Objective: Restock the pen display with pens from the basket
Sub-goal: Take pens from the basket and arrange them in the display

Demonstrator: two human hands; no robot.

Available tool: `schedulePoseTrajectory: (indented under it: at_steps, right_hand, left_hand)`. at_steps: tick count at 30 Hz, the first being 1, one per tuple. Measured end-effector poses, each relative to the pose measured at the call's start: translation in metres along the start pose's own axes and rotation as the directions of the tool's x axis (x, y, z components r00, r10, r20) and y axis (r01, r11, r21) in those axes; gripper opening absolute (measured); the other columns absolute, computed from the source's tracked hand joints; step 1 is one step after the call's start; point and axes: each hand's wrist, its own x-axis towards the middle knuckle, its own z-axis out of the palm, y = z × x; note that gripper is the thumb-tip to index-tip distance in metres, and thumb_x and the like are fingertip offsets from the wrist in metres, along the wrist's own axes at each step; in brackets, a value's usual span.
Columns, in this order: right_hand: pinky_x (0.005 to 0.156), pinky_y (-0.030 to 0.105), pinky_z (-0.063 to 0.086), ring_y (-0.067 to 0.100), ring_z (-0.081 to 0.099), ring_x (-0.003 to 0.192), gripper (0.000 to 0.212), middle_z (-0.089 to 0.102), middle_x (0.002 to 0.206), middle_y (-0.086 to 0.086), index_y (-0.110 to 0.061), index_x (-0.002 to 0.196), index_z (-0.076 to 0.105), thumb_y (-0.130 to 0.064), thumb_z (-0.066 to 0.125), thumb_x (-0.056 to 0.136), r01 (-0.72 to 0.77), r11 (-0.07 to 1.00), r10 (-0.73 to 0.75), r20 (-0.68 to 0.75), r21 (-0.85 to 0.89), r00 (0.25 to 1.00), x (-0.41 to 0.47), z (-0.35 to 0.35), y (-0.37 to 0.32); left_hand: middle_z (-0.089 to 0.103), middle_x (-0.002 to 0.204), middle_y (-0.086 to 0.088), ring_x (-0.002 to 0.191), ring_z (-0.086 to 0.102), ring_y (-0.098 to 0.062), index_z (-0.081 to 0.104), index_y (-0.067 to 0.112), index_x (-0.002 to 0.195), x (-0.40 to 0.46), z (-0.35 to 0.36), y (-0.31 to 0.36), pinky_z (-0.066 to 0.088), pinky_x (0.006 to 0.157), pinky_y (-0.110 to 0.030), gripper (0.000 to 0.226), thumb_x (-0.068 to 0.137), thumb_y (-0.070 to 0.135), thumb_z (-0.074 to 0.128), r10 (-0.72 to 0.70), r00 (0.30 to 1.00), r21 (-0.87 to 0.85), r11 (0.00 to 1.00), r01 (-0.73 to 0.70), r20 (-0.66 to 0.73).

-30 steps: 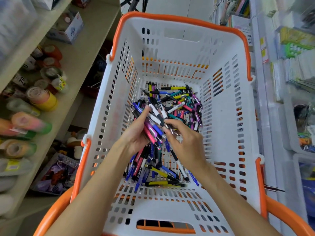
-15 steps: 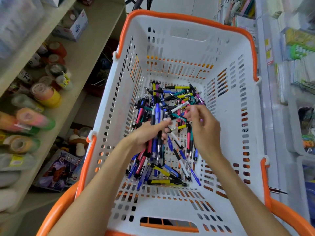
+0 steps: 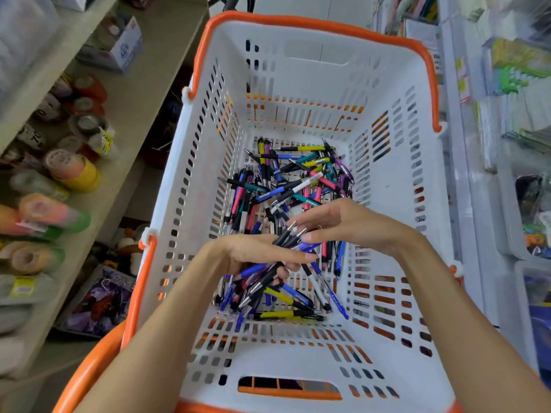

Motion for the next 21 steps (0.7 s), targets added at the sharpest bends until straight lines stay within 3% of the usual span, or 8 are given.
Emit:
schedulePoseTrajectory:
  at_steps: [6, 11, 16, 21]
  right_hand:
    - [0.067, 0.005, 0.046, -0.003, 0.067, 0.08, 0.019, 0.074, 0.089, -0.004, -0.017, 0.1, 0.075, -0.02, 0.074, 0.081, 0.024, 0.994, -0.029, -0.044, -0.108, 0.999, 0.003, 0.009, -0.003]
    - [0.065, 0.008, 0.046, -0.002, 0.067, 0.075, 0.012, 0.073, 0.08, -0.011, -0.017, 0.091, 0.076, -0.02, 0.075, 0.08, 0.08, 0.988, -0.098, -0.139, -0.131, 0.985, 0.002, 0.009, -0.004]
    - [0.061, 0.011, 0.048, 0.008, 0.068, 0.067, 0.017, 0.074, 0.074, -0.003, -0.011, 0.095, 0.076, -0.016, 0.074, 0.079, 0.062, 0.997, -0.067, -0.172, -0.037, 0.983, -0.007, -0.003, -0.007]
    - [0.071, 0.018, 0.055, 0.02, 0.072, 0.08, 0.015, 0.075, 0.088, 0.008, -0.011, 0.093, 0.075, -0.012, 0.074, 0.078, 0.071, 0.992, -0.041, -0.26, 0.108, 0.965, -0.009, -0.01, -0.007]
  left_hand:
    - [0.043, 0.052, 0.006, 0.055, 0.04, -0.011, 0.058, 0.03, 0.05, 0.003, 0.009, 0.002, 0.042, 0.071, -0.028, 0.04, 0.089, 0.036, 0.064, 0.018, 1.0, 0.101, 0.995, -0.019, 0.007]
    - [0.046, 0.054, 0.004, 0.055, 0.043, -0.011, 0.055, 0.027, 0.053, 0.003, 0.005, 0.001, 0.043, 0.068, -0.026, 0.037, 0.088, 0.033, 0.066, 0.02, 1.0, 0.09, 0.996, -0.021, 0.008]
    - [0.044, 0.06, 0.005, 0.057, 0.041, -0.011, 0.046, 0.021, 0.059, -0.004, -0.001, -0.001, 0.043, 0.071, -0.024, 0.04, 0.089, 0.044, 0.06, 0.002, 0.993, 0.165, 0.986, -0.022, 0.118]
    - [0.045, 0.065, 0.0, 0.06, 0.045, -0.012, 0.047, 0.017, 0.069, -0.008, -0.013, -0.01, 0.046, 0.069, -0.024, 0.033, 0.092, 0.037, 0.06, -0.032, 0.996, 0.132, 0.991, 0.02, 0.088]
